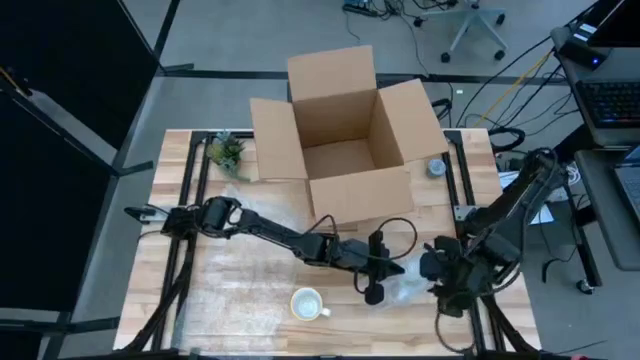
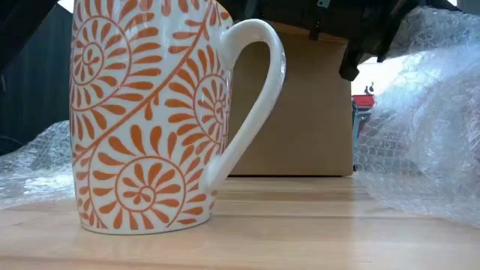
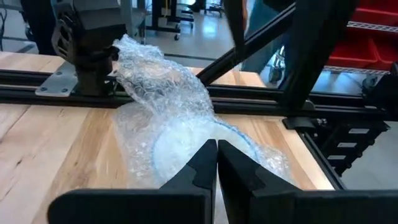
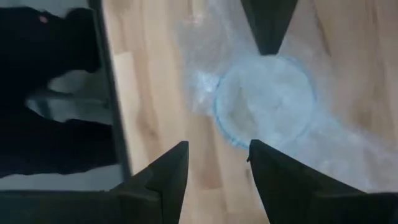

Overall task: Wrap mug
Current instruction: Wrap the red mug with bubble wrap

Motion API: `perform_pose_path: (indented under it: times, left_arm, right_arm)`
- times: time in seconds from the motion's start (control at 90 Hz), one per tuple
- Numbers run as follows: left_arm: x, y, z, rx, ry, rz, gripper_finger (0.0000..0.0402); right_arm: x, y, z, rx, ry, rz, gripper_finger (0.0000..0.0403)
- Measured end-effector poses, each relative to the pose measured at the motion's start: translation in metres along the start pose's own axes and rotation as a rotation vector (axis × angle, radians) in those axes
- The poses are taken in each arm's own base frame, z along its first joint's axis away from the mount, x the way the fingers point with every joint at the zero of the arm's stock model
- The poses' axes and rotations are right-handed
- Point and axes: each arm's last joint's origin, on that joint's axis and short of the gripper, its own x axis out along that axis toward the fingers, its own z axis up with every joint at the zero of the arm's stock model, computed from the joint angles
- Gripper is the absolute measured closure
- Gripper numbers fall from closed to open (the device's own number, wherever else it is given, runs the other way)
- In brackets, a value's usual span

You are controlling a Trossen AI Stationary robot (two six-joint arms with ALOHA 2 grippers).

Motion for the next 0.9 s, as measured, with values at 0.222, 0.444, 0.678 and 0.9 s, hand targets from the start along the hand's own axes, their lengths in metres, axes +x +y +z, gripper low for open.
perform_pose_path:
  times: [0.222, 0.444, 0.678, 0.9]
  left_arm:
    - [0.003, 0.001, -0.007, 0.002, 0.021, -0.001, 0.0402]
    - [0.003, 0.0, -0.007, 0.003, 0.019, -0.017, 0.0402]
    - [0.003, 0.0, -0.007, 0.006, 0.019, -0.018, 0.0402]
    - [0.003, 0.0, -0.007, 0.006, 0.016, -0.02, 0.0402]
  right_arm:
    - [-0.001, 0.002, -0.003, -0.073, -0.067, -0.021, 0.0248]
    - [0.0, 0.002, 0.005, -0.112, -0.114, -0.019, 0.0246]
    - [0.008, 0.001, 0.0, -0.133, -0.143, -0.052, 0.0205]
    - [0.037, -0.006, -0.017, -0.199, -0.097, -0.083, 0.0151]
